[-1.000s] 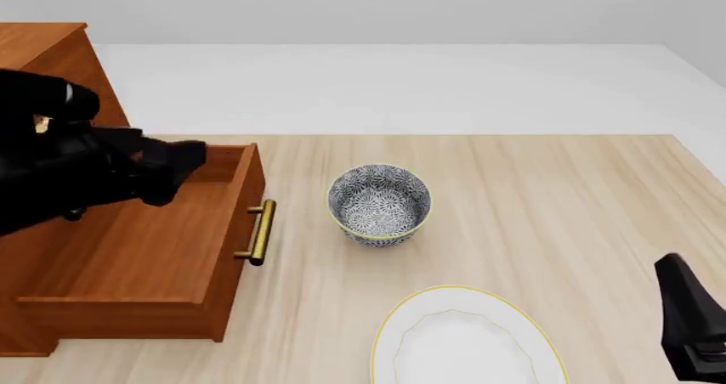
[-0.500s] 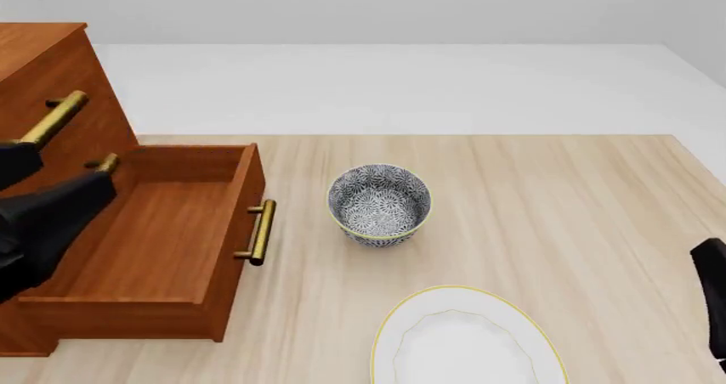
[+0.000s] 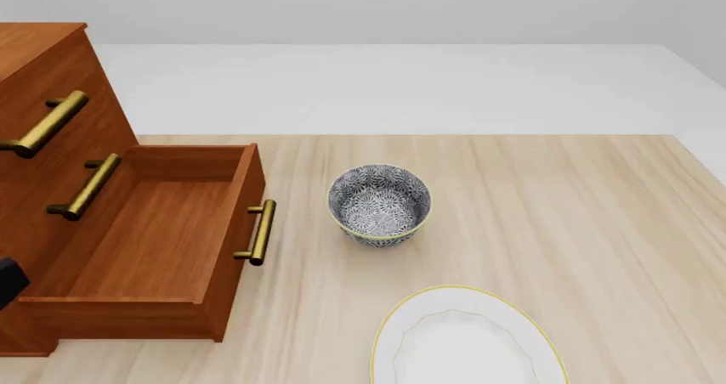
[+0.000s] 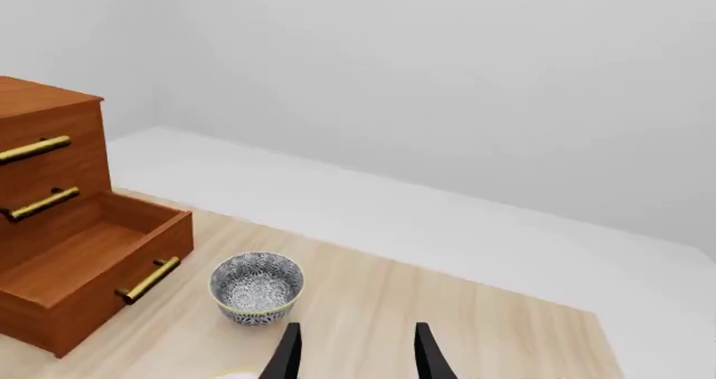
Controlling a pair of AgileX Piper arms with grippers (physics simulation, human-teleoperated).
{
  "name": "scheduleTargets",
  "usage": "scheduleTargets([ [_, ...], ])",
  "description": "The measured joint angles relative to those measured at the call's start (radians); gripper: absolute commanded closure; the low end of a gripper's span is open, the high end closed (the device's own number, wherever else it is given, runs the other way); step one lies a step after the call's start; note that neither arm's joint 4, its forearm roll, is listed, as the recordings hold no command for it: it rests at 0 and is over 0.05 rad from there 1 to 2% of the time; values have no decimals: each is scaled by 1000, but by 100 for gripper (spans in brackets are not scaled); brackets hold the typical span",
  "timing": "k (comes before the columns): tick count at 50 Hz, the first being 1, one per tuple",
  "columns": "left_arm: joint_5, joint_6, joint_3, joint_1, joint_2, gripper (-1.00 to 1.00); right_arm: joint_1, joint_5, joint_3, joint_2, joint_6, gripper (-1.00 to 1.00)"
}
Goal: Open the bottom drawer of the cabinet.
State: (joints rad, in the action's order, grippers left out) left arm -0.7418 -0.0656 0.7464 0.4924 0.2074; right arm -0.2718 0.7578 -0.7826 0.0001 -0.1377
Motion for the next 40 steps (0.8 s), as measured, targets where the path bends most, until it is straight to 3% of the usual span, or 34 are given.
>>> scheduleTargets([
  [11, -118, -2, 30, 20, -90, -100, -39, 207, -168, 0, -31, -100],
  [21, -213, 4, 64, 26, -149, -100, -73, 345, -274, 0, -27, -100],
  [40, -374, 17, 135, 12, -198, -100, -131, 436, -313, 0, 18, -100],
])
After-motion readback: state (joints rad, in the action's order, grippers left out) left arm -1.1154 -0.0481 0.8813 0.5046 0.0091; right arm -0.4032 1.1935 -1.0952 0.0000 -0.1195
